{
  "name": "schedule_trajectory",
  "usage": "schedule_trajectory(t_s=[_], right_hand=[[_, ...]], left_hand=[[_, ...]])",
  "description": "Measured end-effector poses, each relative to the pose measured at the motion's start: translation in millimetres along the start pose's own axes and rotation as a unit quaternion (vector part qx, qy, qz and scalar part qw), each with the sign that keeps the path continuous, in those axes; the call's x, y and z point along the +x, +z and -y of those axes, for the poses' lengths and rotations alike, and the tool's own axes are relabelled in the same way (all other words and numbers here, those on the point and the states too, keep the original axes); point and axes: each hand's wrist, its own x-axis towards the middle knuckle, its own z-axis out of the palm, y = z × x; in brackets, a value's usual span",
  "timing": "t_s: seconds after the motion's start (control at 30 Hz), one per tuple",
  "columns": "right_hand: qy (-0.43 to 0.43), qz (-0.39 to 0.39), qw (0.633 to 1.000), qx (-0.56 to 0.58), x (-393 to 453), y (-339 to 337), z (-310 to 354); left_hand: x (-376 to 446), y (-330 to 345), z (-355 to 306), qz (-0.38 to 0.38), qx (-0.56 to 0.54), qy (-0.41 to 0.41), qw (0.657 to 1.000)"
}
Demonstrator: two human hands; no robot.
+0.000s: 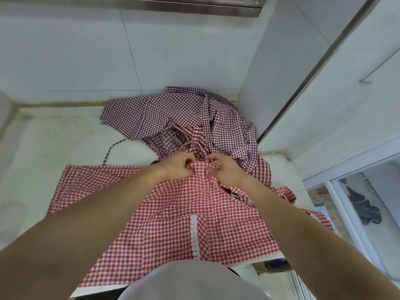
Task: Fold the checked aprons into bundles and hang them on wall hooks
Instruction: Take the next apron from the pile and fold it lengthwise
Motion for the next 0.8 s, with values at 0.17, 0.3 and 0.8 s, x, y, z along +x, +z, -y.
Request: schedule_trajectory(t_s=[0.17, 0.3, 0.8], right_hand=[[0.012, -0.097, 0.995, -0.037, 8.2, -15.0, -11.8], [0.034, -0.151, 0.981, -0.115, 15.8, -17.9, -19.1], [0.145, -0.185, 0.953, -0.191, 26.6, -0.7, -9.8]], left_hand=[[-33.3, -21.1, 74.5, -0.066, 0.084, -0.098, 0.989], [-65.2, -44.4, 127.0, -0.108, 0.157, -0.174, 0.966], [-107.3, -80.8, 222.5, -0.156, 0.185, -0.245, 0.939]])
